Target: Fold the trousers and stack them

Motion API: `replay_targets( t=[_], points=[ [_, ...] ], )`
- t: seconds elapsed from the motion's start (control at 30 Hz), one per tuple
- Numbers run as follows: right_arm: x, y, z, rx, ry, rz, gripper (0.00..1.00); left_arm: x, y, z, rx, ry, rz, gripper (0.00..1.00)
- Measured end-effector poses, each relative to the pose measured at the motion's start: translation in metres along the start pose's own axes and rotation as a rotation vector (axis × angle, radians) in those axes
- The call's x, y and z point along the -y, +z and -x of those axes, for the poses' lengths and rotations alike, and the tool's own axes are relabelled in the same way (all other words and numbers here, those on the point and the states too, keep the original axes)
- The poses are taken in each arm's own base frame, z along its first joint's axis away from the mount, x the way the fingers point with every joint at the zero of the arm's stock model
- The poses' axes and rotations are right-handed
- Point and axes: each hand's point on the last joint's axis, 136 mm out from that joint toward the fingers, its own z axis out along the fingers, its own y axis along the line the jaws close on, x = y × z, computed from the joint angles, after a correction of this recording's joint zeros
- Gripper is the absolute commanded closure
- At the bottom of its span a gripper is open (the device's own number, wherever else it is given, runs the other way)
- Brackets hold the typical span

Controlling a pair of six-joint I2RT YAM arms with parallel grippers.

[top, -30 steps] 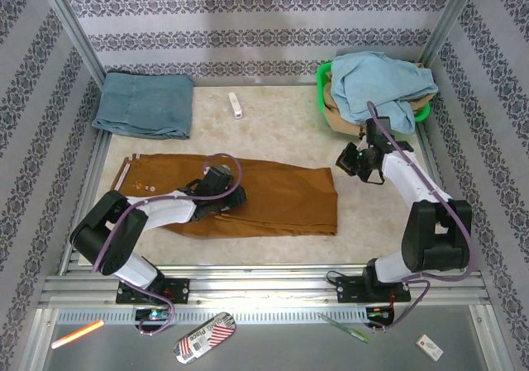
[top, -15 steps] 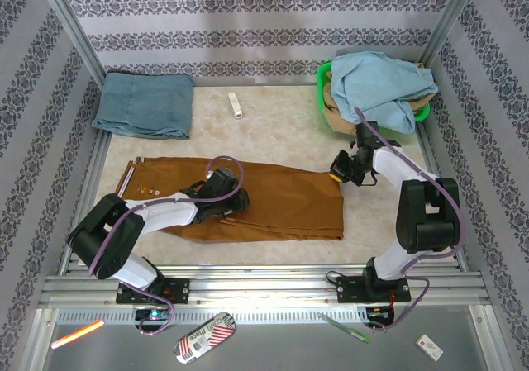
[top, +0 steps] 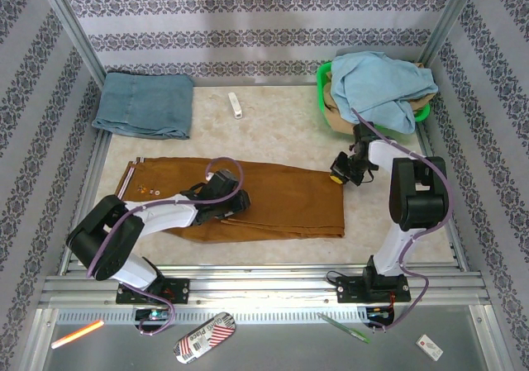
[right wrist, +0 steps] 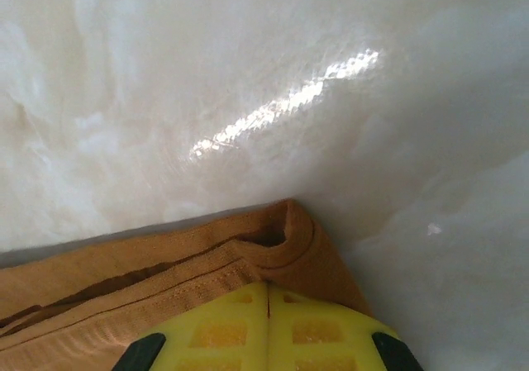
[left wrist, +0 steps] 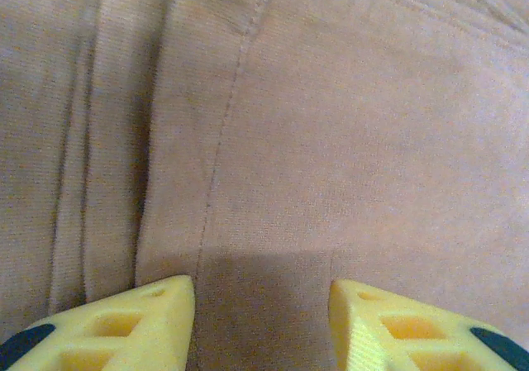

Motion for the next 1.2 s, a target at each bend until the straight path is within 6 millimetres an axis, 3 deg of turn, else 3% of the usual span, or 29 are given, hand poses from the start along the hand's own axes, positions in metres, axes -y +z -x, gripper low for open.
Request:
replay_targets(
  t=[0.1, 0.3, 0.4, 0.5, 0.6, 0.67, 0.8, 0.87, 1.07, 1.2],
  points=[
    [0.0, -0.02, 0.002, 0.043, -0.009, 0.009, 0.54, 0.008, 0.001, -0.004, 0.003, 0.008, -0.026, 0.45],
    [0.0, -0.076, -0.026, 0.171, -0.07, 0.069, 0.3, 0.017, -0.008, 0.001, 0.002, 0.044, -0.037, 0.34],
    [0.02, -0.071, -0.048, 0.149, -0.068, 0.037, 0.23, 0.024, -0.02, 0.013, 0.013, 0.061, -0.06, 0.33],
    [0.046, -0.052, -0.07, 0.072, -0.036, -0.01, 0.21, 0.022, -0.038, 0.042, 0.06, 0.037, -0.083, 0.33],
    [0.059, -0.036, -0.085, -0.012, -0.009, -0.034, 0.28, 0.0, -0.058, 0.076, 0.124, -0.021, -0.066, 0.32],
    [0.059, -0.027, -0.089, -0.057, -0.013, -0.025, 0.39, -0.022, -0.072, 0.094, 0.163, -0.062, -0.032, 0.29],
    [0.058, -0.017, -0.093, -0.106, -0.003, 0.003, 0.83, -0.064, -0.105, 0.118, 0.238, -0.148, 0.04, 0.26],
    [0.051, -0.017, -0.094, -0.112, -0.017, 0.035, 1.0, -0.083, -0.118, 0.125, 0.267, -0.191, 0.075, 0.25],
    [0.04, -0.033, -0.09, -0.063, -0.028, 0.08, 1.0, -0.151, -0.137, 0.126, 0.295, -0.35, 0.228, 0.23],
    [0.032, -0.065, -0.078, 0.026, -0.026, 0.106, 1.0, -0.166, -0.136, 0.113, 0.275, -0.384, 0.268, 0.22]
  ],
)
